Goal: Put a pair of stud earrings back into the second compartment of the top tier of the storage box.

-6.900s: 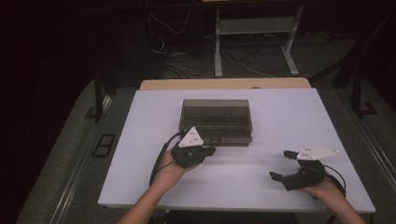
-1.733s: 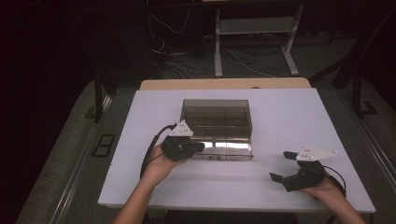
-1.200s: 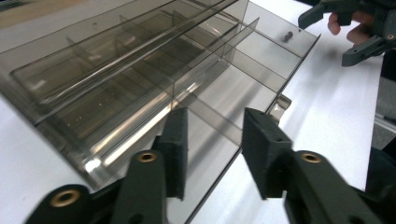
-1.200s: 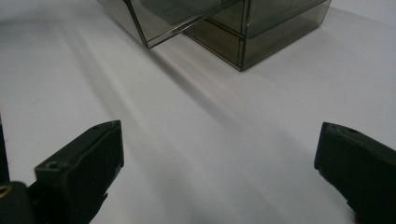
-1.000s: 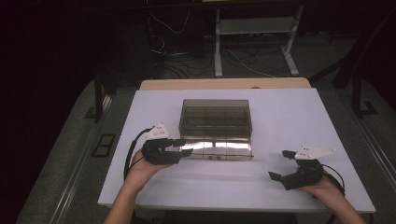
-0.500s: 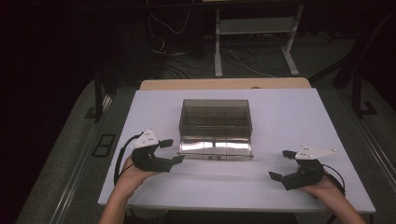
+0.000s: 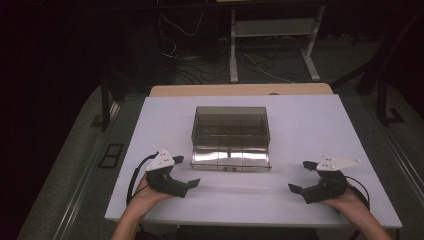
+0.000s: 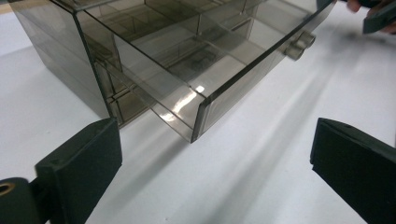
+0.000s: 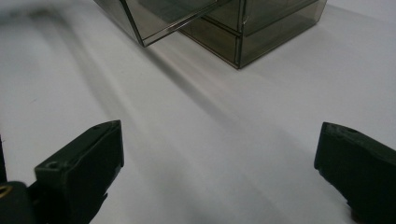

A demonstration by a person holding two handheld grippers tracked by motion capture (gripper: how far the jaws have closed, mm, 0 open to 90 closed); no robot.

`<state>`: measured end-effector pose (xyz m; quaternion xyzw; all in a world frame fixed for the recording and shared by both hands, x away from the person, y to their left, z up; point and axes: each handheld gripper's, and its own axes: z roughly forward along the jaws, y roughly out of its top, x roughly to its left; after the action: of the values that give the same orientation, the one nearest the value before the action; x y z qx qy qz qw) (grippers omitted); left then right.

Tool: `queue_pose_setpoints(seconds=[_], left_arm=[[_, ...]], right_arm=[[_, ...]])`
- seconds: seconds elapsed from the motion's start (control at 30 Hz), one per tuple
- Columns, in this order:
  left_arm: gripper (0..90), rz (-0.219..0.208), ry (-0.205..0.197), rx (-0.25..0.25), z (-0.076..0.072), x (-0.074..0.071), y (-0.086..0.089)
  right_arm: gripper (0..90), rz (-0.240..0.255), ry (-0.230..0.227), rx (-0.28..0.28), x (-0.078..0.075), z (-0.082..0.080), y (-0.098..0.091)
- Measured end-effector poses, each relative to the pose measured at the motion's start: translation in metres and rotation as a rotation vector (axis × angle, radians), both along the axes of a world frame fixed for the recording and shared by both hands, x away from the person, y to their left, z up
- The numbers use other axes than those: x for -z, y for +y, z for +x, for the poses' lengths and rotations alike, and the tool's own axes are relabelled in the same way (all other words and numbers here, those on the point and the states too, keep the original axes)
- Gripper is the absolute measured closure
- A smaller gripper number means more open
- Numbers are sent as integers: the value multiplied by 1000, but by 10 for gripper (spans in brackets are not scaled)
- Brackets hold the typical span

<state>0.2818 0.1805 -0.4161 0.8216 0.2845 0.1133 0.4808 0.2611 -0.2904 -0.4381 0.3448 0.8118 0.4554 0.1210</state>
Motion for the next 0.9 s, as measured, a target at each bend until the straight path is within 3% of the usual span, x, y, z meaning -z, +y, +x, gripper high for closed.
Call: queue_pose_setpoints(seconds=[0.33, 0.47, 0.67, 0.9], left_arm=[[0, 26, 18, 18, 3, 11, -7], [0, 32, 21, 24, 4, 14, -10], [0, 35, 25, 25, 3, 15, -11], [0, 37, 30, 25, 3, 16, -12]], right_arm=[[10, 1, 8, -2, 0, 1, -1], [10, -6, 34, -2, -1, 2, -2], [10, -5, 65, -1, -11, 5, -5], [10, -32, 84, -11, -22, 21, -9]])
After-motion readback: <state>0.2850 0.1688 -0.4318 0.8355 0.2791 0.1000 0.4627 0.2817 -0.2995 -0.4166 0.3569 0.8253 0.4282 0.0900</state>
